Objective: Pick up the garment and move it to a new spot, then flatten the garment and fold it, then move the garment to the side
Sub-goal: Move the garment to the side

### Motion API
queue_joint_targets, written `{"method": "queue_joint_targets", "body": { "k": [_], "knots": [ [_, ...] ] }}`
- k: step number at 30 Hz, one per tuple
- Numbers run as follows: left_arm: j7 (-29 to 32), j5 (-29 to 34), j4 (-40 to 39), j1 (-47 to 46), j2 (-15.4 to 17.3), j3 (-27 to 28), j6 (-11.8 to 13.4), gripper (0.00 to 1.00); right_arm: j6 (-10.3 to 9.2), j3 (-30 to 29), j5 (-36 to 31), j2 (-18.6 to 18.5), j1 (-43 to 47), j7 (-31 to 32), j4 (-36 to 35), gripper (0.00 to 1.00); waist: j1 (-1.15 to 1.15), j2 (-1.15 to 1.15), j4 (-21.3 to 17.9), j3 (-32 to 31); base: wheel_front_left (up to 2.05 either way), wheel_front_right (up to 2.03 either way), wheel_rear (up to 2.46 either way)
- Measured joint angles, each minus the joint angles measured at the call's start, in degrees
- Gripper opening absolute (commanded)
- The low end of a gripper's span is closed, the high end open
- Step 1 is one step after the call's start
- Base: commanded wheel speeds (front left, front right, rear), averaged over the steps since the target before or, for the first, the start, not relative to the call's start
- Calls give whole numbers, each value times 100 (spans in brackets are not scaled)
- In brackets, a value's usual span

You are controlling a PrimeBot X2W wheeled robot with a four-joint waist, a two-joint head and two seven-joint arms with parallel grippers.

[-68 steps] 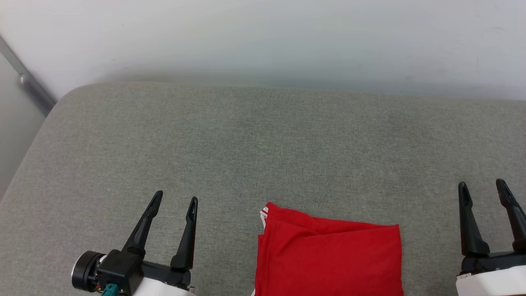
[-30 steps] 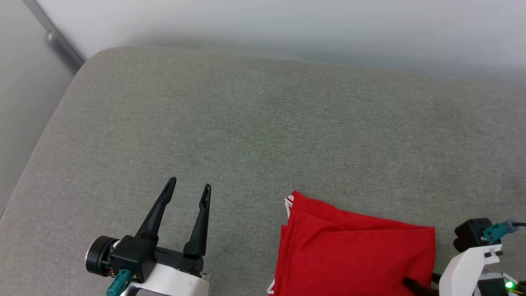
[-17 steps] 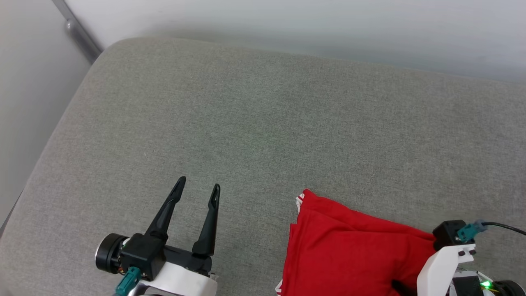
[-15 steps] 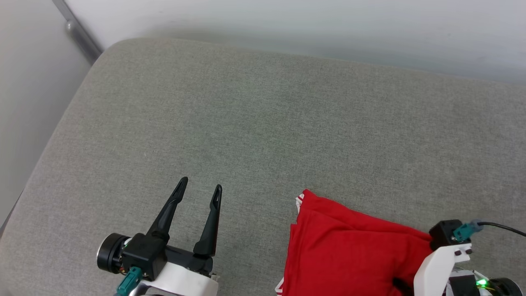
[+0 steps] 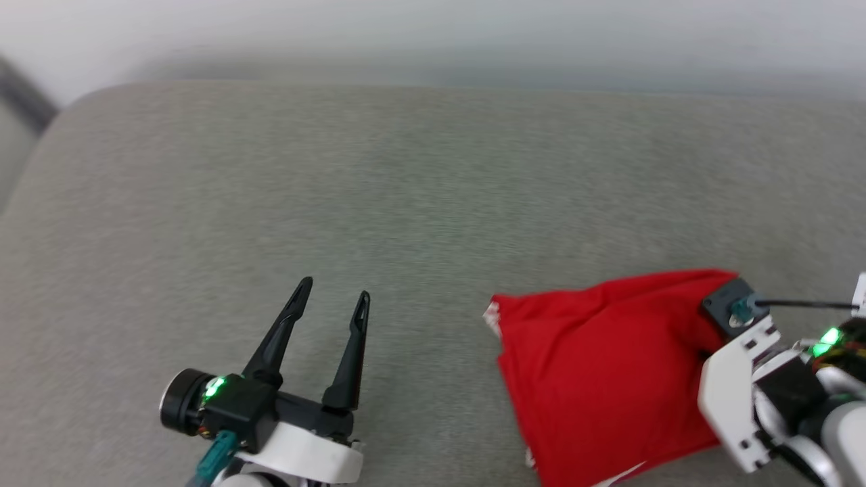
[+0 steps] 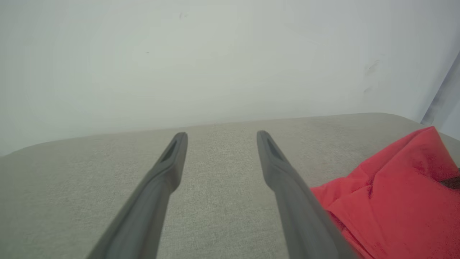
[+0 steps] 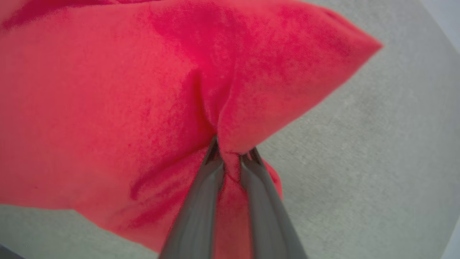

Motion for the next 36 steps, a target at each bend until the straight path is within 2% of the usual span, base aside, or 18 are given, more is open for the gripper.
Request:
{"method": "queue_joint_targets", "body": {
  "k": [5,11,13,14,18,26,33,36],
  "knots": [
    [1,94,-58,-253,112,-257,0,100,-1,415,59,-896,-623,8,-132,0,0,0,-625,182,0,0,0],
    [1,177,-131,-684,297,-581,-1,100,0,409,164,-1543,-1140,-305,92,0,0,0,-1343,627,0,0,0],
    [1,183,-148,-762,323,-637,-1,100,-2,348,172,-1623,-1187,-398,174,0,0,0,-1429,732,0,0,0],
    [1,182,-175,-934,382,-745,-1,100,-1,244,178,-1802,-1261,-573,403,0,0,0,-1584,952,0,0,0],
    [0,153,-205,-1183,563,-898,-1,100,0,-41,123,-2126,-1421,-1022,1018,0,1,0,-1827,1392,0,0,0],
    [1,140,-258,-1541,814,-1061,-1,100,0,-749,-47,-2357,-1639,-1828,2336,0,1,0,-2022,2095,0,0,0],
    [-8,-19,-533,-1646,916,-1176,-1,100,0,-1283,-57,-2184,-1848,-2499,3406,0,1,0,-1889,2550,0,0,0],
    [-10,-19,-577,-1666,924,-1162,-4,100,0,-1337,-113,-2112,-1870,-2618,3579,0,1,0,-1833,2591,0,0,0]
  ]
}}
